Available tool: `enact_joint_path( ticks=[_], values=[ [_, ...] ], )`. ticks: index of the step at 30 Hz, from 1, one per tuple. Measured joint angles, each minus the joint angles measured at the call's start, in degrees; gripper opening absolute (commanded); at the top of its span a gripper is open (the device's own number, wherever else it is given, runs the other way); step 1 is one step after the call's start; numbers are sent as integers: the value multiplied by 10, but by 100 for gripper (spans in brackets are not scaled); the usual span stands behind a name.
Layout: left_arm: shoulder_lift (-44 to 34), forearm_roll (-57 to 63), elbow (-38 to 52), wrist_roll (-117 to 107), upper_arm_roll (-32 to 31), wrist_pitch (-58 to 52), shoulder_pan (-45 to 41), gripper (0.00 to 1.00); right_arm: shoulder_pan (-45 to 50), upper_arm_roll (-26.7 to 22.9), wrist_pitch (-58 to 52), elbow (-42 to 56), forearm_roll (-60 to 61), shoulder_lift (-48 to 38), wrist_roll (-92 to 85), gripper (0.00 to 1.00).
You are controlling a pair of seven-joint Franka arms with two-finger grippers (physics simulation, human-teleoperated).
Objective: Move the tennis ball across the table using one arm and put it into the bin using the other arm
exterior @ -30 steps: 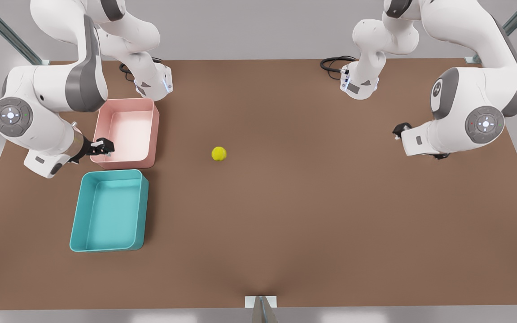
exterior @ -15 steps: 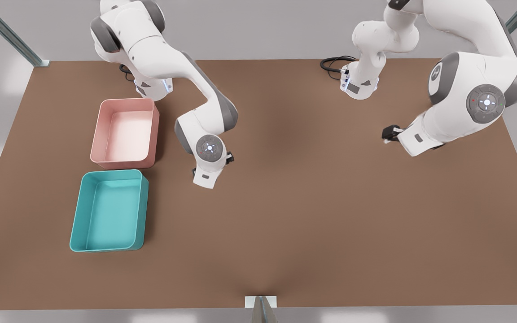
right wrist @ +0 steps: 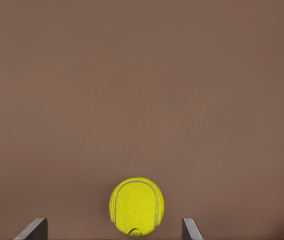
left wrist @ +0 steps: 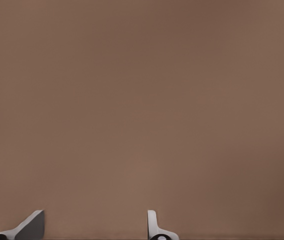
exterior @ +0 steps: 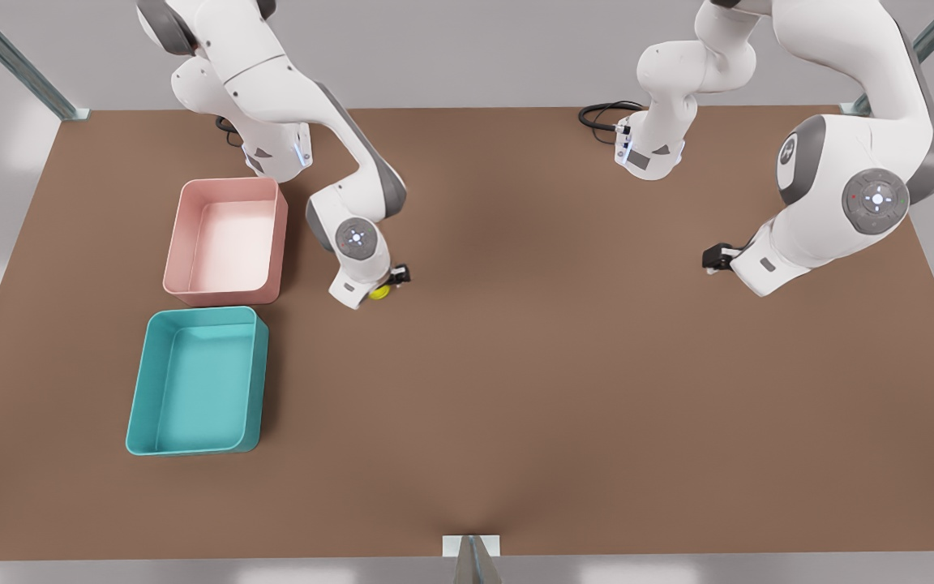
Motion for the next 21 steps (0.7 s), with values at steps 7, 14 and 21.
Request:
enact_joint_path(
  ticks=[7, 14, 21],
  values=[
    [13, 6, 12, -8, 1, -31, 18, 100, -1, 0, 57, -41, -1, 8, 30, 100],
    [15, 8, 27, -12, 0, -66, 37, 100, 5, 0, 102, -64, 0, 19, 52, 100],
    [15, 5, 27, -15, 0, -86, 37, 100, 7, 1, 150, -90, 0, 28, 67, 100]
  ],
)
